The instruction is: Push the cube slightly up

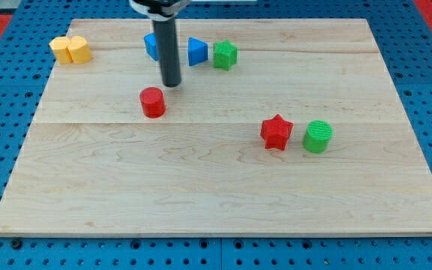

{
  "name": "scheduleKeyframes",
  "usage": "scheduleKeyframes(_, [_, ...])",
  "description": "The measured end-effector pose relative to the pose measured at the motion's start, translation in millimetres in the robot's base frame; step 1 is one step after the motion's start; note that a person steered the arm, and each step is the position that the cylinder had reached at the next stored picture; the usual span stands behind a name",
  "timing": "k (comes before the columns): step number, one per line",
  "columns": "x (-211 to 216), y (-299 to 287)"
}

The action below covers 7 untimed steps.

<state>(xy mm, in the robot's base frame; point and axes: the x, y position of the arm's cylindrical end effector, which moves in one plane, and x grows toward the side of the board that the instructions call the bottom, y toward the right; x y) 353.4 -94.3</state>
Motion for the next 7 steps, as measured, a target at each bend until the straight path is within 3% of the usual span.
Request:
scheduleKeyframes(2, [-109.8, -30.4])
scheduleKeyframes(3, [-151.2, -73.0])
scheduleKeyframes(5, [-162.0, -123.7])
scheduleKeyframes(6, [-161.5, -102.9])
scheduleKeyframes(7, [-98.9, -18.8])
